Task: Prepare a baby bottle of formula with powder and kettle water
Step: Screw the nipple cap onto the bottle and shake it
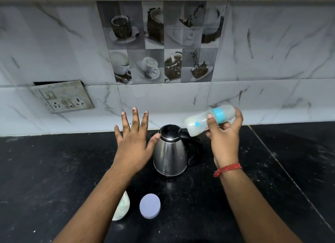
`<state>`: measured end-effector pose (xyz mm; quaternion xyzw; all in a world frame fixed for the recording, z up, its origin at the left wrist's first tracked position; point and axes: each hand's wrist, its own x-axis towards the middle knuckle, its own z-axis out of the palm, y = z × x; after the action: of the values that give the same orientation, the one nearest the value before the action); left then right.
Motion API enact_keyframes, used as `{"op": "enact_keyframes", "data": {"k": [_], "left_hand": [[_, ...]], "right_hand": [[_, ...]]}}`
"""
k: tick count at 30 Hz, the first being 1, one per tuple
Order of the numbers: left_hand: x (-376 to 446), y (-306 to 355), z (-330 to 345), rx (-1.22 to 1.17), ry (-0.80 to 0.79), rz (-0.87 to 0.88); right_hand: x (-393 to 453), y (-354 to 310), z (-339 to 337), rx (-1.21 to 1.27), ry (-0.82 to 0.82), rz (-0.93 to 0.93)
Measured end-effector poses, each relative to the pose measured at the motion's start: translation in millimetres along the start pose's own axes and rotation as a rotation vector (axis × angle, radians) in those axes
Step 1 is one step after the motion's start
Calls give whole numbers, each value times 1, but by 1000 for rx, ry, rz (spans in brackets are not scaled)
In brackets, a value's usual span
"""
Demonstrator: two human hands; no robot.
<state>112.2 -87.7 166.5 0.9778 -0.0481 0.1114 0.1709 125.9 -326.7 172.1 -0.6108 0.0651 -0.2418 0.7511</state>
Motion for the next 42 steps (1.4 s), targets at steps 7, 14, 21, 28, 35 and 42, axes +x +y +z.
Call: {"op": "enact_keyframes", "data": {"k": [7, 14, 21, 28, 35, 42], "left_hand": [[1, 2, 1, -24, 9, 10], [4, 0, 1, -36, 17, 12], [3, -3, 7, -30, 7, 11], [3, -4, 10, -43, 21, 17], [2, -4, 8, -43, 12, 5], [2, -4, 8, -57, 18, -4]], "right_hand": [[-2, 2, 2, -134, -132, 32], [-12, 27, 5, -228, -311, 199], [-13, 29, 6, -205, -198, 115], [0, 25, 0, -72, -19, 90], [2, 21, -3, -40, 41, 66], [2, 13, -4, -184, -85, 26]]}}
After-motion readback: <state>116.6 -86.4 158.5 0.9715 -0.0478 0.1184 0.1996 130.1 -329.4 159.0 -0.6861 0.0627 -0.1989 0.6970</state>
